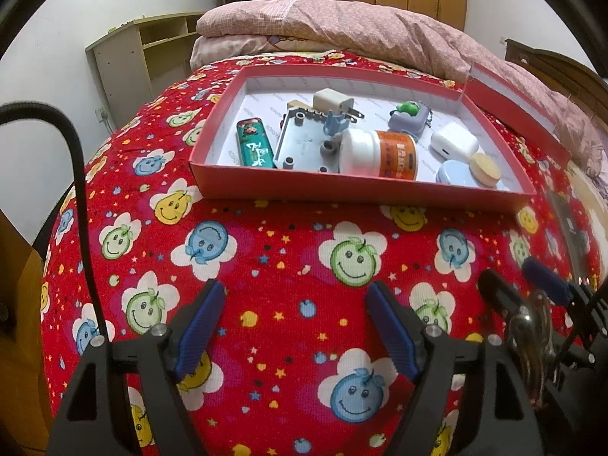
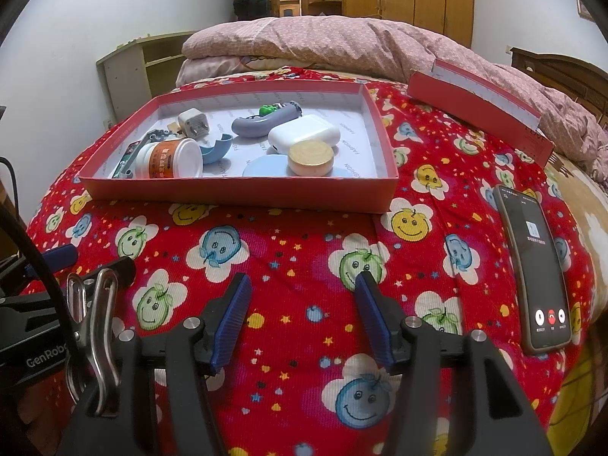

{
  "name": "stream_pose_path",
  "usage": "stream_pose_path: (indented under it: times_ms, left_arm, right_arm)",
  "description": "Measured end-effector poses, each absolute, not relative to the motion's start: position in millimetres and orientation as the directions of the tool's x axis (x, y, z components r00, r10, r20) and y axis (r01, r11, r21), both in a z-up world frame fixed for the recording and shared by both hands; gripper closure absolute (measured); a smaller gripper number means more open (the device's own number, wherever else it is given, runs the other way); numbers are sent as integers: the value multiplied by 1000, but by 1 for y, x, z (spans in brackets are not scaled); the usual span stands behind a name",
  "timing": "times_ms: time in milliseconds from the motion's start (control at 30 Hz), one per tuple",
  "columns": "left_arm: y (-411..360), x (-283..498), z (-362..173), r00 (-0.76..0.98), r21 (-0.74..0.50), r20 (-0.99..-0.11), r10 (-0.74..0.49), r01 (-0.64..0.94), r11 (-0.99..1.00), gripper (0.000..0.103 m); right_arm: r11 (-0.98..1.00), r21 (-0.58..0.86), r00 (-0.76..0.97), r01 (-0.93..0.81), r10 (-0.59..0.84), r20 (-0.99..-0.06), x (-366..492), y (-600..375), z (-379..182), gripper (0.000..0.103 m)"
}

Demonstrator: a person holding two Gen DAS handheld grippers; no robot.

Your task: Organize rigid objects

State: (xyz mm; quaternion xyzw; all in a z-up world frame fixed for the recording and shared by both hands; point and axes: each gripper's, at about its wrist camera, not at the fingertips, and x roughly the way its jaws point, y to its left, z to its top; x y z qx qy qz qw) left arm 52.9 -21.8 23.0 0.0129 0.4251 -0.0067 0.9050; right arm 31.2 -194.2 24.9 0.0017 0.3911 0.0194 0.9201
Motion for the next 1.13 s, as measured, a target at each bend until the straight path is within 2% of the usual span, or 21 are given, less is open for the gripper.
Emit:
stream_pose_path:
  times_ms: [1133]
  left_arm:
    - [-24,49,21,652,22,-758,-10,40,999,19]
  right_arm:
    - [999,18,694,-34,36,-719,31,-193,24,44]
